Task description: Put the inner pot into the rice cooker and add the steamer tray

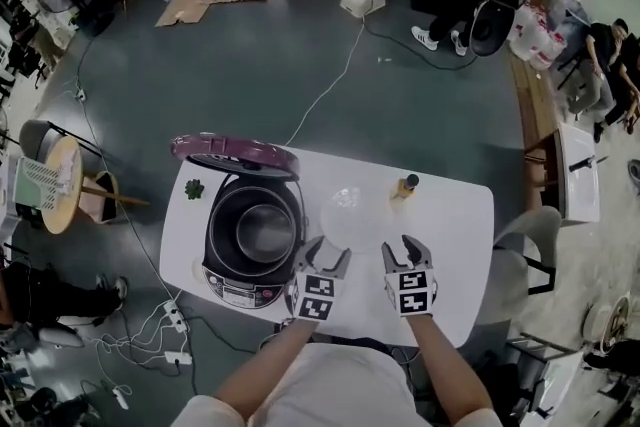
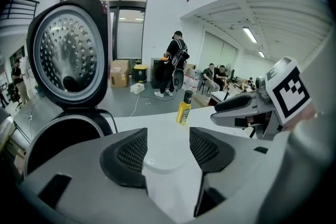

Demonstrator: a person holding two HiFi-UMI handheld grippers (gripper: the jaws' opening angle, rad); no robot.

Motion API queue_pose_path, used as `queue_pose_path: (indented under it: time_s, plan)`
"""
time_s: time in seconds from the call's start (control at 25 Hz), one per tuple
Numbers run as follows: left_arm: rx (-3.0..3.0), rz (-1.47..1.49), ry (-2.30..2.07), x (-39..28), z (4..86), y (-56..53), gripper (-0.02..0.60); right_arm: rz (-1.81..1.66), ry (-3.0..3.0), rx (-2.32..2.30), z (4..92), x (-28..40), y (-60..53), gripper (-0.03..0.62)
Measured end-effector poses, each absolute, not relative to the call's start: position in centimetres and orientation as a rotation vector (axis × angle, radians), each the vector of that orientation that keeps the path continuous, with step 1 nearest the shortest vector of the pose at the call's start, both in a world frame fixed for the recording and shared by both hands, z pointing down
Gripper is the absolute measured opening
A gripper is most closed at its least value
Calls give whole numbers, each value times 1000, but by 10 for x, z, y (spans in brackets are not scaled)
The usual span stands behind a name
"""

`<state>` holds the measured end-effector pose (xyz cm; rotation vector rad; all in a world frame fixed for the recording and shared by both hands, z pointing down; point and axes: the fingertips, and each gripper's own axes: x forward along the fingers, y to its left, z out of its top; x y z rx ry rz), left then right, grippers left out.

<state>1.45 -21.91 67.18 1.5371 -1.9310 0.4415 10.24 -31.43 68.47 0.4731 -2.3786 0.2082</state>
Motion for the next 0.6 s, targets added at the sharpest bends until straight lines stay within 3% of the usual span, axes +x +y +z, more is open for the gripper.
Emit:
queue_pose_path:
  time_s: [0.6]
  plan:
    - [1246, 354, -1830, 14, 794, -230, 273, 232, -2296, 367, 770, 92, -345, 196]
